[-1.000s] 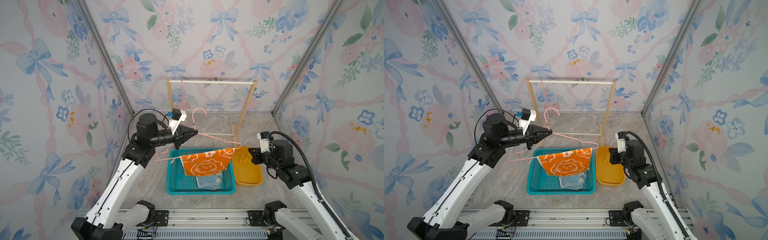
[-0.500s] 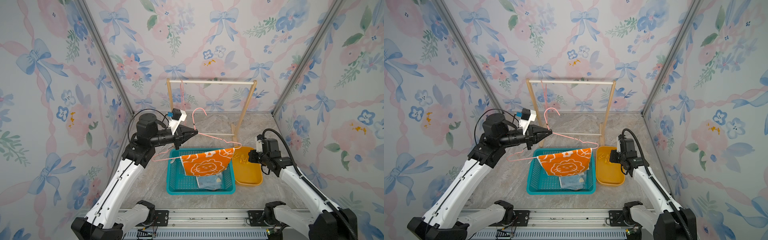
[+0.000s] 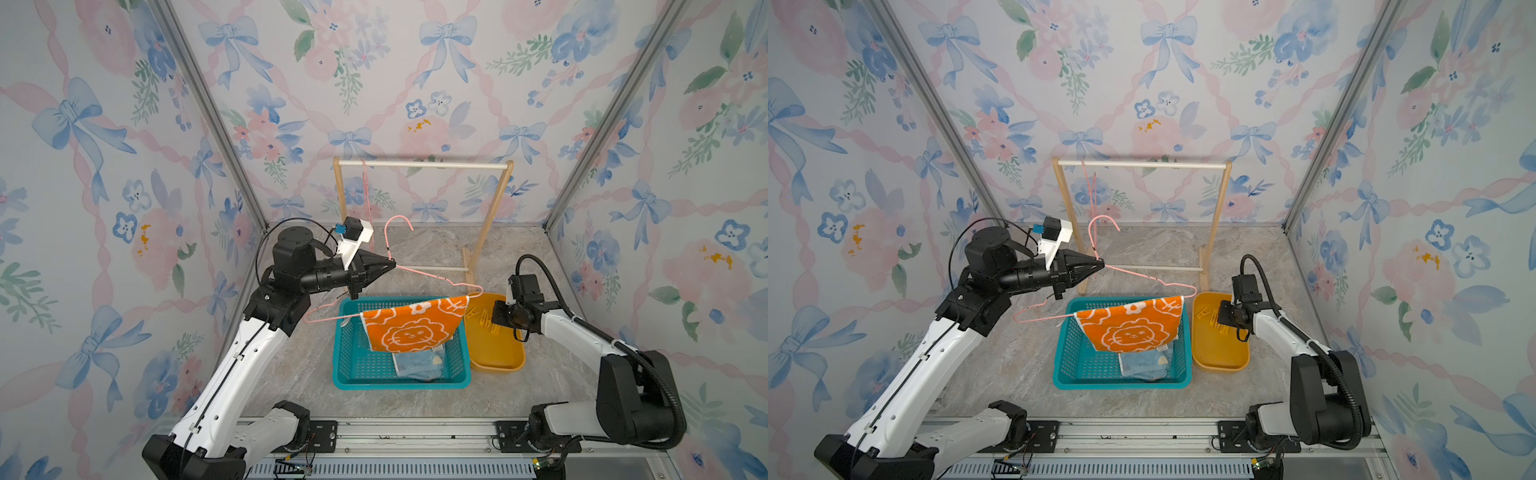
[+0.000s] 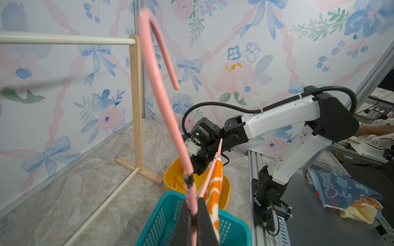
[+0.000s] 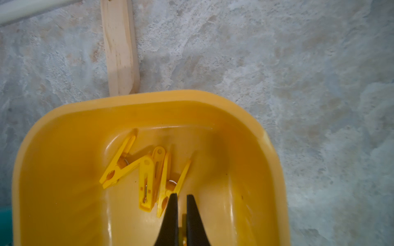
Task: Remove the clothespins securing towels to the hanger
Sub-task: Place the clothespin in the storage box.
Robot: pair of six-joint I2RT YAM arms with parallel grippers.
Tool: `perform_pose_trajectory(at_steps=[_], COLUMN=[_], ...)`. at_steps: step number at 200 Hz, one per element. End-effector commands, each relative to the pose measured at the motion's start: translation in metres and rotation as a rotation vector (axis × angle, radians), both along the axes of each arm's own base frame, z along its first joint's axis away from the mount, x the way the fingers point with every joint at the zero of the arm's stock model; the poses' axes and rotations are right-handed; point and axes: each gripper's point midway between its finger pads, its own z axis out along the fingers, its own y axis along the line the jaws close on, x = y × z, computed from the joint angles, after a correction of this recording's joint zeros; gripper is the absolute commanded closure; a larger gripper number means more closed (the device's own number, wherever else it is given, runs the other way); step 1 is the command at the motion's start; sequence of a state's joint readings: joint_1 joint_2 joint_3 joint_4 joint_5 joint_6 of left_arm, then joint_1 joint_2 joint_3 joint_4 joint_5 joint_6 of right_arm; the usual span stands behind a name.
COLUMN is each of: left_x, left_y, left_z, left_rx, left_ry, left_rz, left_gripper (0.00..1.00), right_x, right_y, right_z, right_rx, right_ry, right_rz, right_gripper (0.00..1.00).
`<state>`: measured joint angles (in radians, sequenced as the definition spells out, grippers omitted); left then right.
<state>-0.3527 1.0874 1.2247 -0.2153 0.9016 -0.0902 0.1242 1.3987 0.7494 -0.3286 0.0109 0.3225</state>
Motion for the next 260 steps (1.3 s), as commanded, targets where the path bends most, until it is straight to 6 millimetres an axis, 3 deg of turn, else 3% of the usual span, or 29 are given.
perform_pose_trajectory(at_steps=[1, 103, 161, 192, 220, 260], left_x=[-0.004, -0.003, -0.003, -0.003, -0.003, -0.004], left_y=[0.004, 0.004, 0.004, 0.004, 0.005, 0.005], left_z=[0.009, 0.008, 0.009, 0.008, 0.009, 0.010], left_rx=[-0.013, -0.012, -0.012, -0.012, -0.012, -0.014], left_ry=[-0.042, -0.040, -0.041, -0.040, -0.042, -0.044], left_rz=[0.009, 0.011, 0.011, 0.010, 0.014, 0.015], left_gripper=[1.00, 1.00, 1.00, 1.00, 1.00, 1.00], right_x=[0.015, 0.025, 0.026, 0.026, 0.022, 0.001], right_y=[-0.007, -0.010, -0.010, -0.009, 0.000, 0.021], right_z=[0.006, 0.000, 0.007, 0.023, 0.050, 0.084], right_rx=[-0.011, -0.010, -0.014, -0.017, -0.030, -0.013], right_ry=[-0.028, -0.006, -0.025, -0.067, -0.136, -0.272], right_rz=[-0.042, -0.053, -0.044, -0.025, 0.034, 0.106], right_gripper=[0.95, 0.74, 0.63, 0.61, 0.62, 0.65])
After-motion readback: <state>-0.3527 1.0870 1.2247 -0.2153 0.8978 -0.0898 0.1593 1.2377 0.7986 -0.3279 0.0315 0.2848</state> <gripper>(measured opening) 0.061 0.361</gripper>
